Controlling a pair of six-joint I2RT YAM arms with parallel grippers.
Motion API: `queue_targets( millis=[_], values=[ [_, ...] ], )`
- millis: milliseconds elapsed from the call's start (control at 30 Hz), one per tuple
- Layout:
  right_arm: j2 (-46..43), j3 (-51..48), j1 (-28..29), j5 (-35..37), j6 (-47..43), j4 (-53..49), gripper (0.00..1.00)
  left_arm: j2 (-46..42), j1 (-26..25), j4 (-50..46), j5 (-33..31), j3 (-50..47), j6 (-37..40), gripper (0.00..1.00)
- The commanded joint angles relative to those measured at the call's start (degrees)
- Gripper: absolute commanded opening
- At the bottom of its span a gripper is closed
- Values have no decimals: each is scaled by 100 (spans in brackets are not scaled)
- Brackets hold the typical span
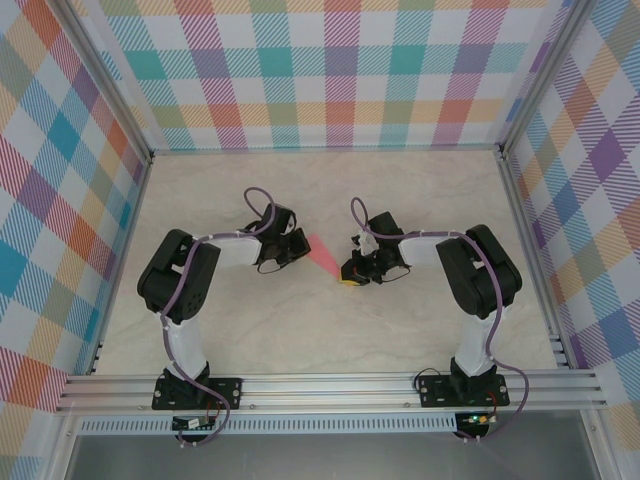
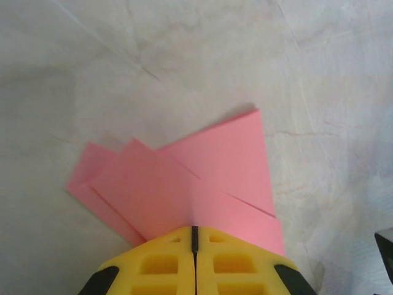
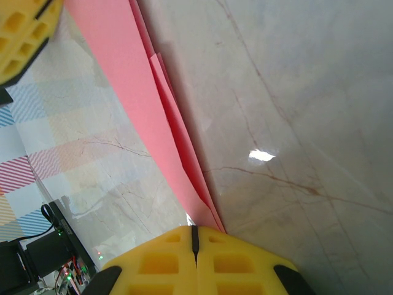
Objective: Fold a paper plane with a square sheet of paper (pick it up from the middle)
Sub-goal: Fold the wing for the fifth time at the center of the table.
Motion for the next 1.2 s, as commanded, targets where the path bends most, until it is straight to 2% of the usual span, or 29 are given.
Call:
queue_targets(
  millis=[0, 500, 700, 800, 933, 1067, 1167],
  values=[
    [610, -376, -35, 1228, -39, -894, 2, 223, 374, -465, -691, 105, 244, 6],
    [563, -342, -44, 1141, -9, -826, 3, 60, 912, -577, -805, 122, 482, 6],
    [27, -95, 42, 818, 65, -721, 9, -374, 902, -1001, -724, 275, 715, 11],
    [-481, 54, 55, 550, 158, -594, 15, -705, 798, -1344, -874, 278, 739, 16],
    [-1230, 145, 53, 648, 260, -631, 31, -1032, 565, -2107, -1298, 381, 774, 30],
    [-1939, 2, 45, 1224, 229, -851, 54, -1242, 240, -2545, -1631, 463, 737, 44],
    [-2432, -190, 44, 1945, 103, -1105, 65, -1276, -129, -2826, -1937, 608, 662, 52]
  ],
)
